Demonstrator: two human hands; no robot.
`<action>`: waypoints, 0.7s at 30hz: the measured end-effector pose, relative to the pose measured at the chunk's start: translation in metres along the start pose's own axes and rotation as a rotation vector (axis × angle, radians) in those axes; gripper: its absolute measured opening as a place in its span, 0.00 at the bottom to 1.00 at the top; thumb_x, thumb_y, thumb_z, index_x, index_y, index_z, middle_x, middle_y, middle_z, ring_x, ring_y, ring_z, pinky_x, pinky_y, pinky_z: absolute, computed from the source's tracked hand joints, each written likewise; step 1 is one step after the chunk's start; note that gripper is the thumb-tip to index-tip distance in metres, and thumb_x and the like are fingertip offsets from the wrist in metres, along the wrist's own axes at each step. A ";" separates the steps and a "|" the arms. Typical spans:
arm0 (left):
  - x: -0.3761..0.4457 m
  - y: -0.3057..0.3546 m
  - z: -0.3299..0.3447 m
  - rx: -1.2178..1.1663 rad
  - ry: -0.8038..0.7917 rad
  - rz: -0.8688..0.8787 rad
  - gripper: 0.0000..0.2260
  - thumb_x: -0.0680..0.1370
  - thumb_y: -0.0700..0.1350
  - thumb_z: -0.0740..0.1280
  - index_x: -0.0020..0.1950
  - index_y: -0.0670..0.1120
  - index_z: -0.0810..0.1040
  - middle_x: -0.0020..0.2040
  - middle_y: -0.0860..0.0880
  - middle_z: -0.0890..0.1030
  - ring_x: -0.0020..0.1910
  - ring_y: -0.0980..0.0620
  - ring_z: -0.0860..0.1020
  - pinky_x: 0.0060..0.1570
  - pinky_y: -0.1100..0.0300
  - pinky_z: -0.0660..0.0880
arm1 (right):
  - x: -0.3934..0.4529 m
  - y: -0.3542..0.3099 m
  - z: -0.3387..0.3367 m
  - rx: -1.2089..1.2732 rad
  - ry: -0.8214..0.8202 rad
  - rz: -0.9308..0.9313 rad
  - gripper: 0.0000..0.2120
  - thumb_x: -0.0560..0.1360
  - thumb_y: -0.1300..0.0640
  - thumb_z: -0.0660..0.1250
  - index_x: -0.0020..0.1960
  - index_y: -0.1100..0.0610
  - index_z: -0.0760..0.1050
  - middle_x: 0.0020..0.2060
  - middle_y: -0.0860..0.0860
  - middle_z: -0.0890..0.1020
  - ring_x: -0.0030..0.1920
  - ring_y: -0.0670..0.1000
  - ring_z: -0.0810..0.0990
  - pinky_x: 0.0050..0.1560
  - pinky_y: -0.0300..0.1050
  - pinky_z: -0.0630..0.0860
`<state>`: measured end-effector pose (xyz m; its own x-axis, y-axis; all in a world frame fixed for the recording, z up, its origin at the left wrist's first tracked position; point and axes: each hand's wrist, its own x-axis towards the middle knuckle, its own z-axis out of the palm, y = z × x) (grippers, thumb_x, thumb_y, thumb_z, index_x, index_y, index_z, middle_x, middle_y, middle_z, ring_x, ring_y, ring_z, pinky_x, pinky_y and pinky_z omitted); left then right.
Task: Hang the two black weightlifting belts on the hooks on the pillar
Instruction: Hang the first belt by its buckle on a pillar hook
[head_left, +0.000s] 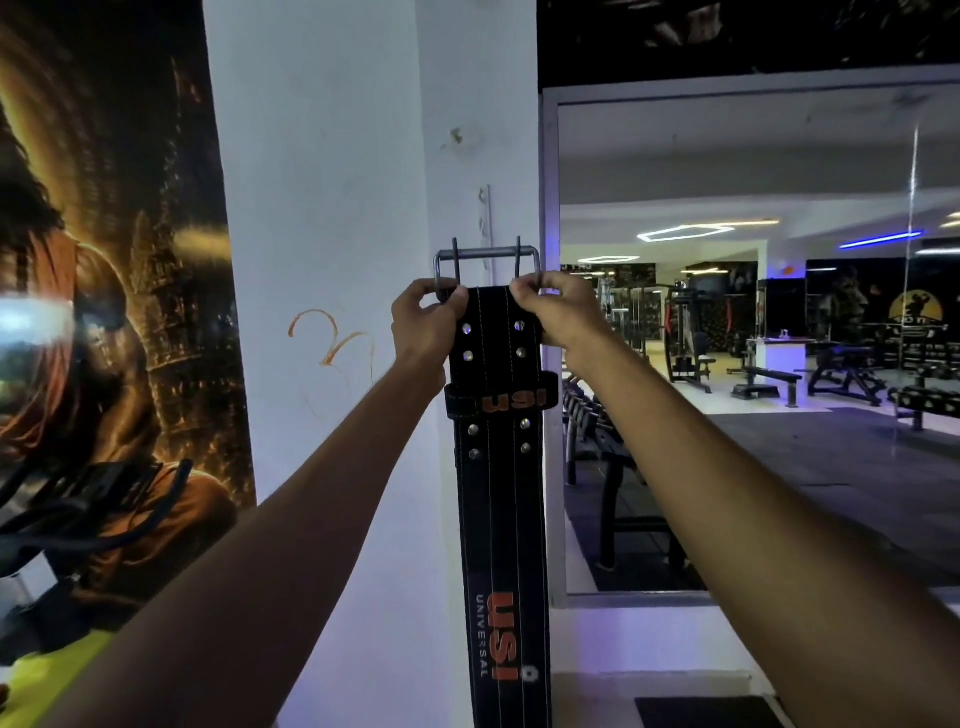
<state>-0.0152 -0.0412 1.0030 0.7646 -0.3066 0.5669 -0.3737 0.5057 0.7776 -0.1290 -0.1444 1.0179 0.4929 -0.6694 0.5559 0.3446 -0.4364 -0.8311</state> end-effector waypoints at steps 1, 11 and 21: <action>-0.001 0.000 -0.001 0.006 -0.009 0.000 0.03 0.79 0.40 0.71 0.51 0.46 0.80 0.36 0.48 0.82 0.31 0.52 0.80 0.36 0.59 0.80 | 0.002 0.000 0.003 0.002 0.026 -0.011 0.11 0.74 0.57 0.73 0.55 0.60 0.81 0.51 0.57 0.85 0.52 0.55 0.84 0.58 0.58 0.81; -0.037 -0.026 -0.041 0.209 -0.369 0.050 0.13 0.82 0.50 0.68 0.59 0.42 0.82 0.49 0.46 0.87 0.44 0.56 0.84 0.45 0.58 0.81 | 0.003 -0.005 0.018 0.117 0.204 -0.055 0.05 0.72 0.63 0.75 0.48 0.57 0.84 0.35 0.47 0.83 0.37 0.46 0.82 0.38 0.32 0.80; -0.114 -0.172 -0.097 0.301 -0.517 -0.192 0.02 0.73 0.39 0.75 0.44 0.41 0.84 0.38 0.53 0.84 0.39 0.58 0.81 0.46 0.60 0.78 | -0.018 0.011 0.018 0.167 0.197 0.007 0.09 0.74 0.65 0.72 0.54 0.62 0.82 0.39 0.53 0.83 0.28 0.42 0.76 0.34 0.41 0.81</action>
<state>0.0127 -0.0148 0.7782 0.5084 -0.7575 0.4095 -0.4441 0.1768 0.8784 -0.1200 -0.1264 0.9995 0.3358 -0.7834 0.5230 0.4771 -0.3373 -0.8115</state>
